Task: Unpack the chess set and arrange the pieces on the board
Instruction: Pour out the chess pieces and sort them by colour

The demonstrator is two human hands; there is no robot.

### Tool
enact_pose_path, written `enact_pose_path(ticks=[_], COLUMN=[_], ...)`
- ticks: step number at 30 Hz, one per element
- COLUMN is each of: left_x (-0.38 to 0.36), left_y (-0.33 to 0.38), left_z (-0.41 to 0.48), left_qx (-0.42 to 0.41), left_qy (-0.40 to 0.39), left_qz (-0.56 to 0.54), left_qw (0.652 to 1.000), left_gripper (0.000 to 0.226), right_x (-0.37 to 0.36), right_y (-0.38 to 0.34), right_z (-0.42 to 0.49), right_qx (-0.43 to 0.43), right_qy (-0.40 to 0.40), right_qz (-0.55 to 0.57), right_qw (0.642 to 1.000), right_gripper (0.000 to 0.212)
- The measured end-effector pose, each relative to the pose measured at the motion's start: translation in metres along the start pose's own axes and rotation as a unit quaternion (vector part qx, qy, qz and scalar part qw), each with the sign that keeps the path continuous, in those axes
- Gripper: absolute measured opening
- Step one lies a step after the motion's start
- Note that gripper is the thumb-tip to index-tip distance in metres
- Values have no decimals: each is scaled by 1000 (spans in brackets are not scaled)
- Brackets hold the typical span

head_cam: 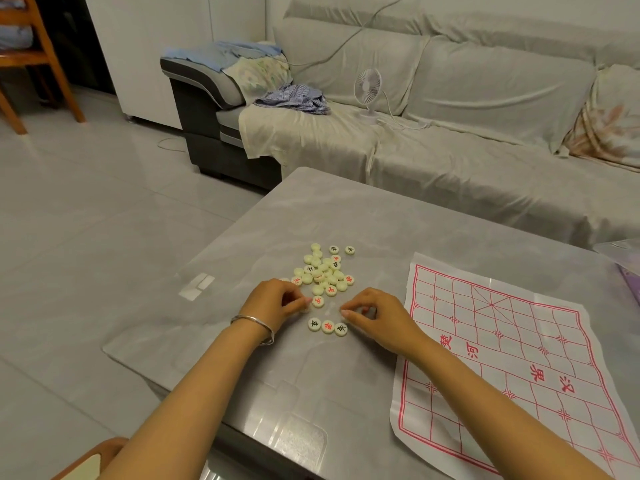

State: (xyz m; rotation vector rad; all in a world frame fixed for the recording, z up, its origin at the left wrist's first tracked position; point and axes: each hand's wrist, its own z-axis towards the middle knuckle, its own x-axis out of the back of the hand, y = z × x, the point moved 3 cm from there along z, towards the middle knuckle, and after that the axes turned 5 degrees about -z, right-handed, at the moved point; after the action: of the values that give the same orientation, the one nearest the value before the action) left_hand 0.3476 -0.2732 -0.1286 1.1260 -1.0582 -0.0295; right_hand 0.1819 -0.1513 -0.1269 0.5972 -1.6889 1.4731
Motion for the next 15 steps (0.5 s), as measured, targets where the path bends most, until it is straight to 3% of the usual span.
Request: enact_pose_path(ticks=[6, 11, 15], left_x=[0, 3, 8], left_y=[-2, 2, 5], left_z=[-1, -12, -24], left_qx=[26, -9, -56], left_qy=[88, 6, -20], left_qz=[-1, -4, 64], left_qw=[996, 1000, 996], left_gripper=[18, 31, 43], right_x=[-4, -8, -9], right_y=[-4, -9, -12], right_z=[-15, -20, -21], right_qx=[42, 45, 29], right_qy=[-42, -5, 0], right_qz=[-56, -72, -73], right_qw=[997, 996, 997], right_gripper=[40, 30, 25])
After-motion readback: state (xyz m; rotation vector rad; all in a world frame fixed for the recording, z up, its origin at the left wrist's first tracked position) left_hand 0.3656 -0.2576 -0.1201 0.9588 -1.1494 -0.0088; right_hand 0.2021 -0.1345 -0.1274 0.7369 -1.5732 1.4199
